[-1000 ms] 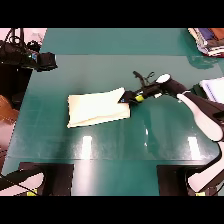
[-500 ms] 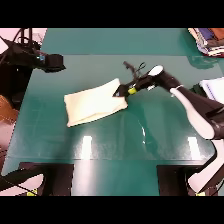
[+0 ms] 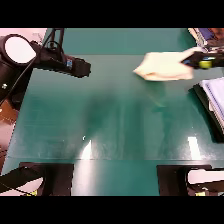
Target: Fold the shirts.
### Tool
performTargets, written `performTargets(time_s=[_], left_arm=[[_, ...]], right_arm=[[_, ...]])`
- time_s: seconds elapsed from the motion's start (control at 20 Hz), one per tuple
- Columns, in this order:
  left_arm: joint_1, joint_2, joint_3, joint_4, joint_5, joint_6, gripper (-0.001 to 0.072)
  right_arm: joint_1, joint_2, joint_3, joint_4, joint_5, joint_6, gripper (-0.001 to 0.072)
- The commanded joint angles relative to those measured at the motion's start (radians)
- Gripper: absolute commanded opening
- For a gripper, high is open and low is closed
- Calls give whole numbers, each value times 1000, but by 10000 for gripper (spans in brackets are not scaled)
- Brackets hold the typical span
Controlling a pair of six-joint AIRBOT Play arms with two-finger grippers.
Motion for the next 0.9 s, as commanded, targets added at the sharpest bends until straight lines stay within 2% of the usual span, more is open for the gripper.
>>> performTargets(time_s=[0.0,0.2,0.4,0.7,0.85], left_arm=[[-47,0,0,-5,43,-1,23],[-47,0,0,-32,43,-1,23],[-47,0,0,-32,43,-1,23],[-47,0,0,-31,43,0,23],[-47,0,0,-31,42,0,23]], right_arm=[[-254,28,1,-18,-7,0,16],[-406,9,1,-9,-44,-16,16],[-432,6,44,-9,-50,-31,16],[-442,8,352,39,65,-32,16],[-470,8,421,35,162,-24,16]])
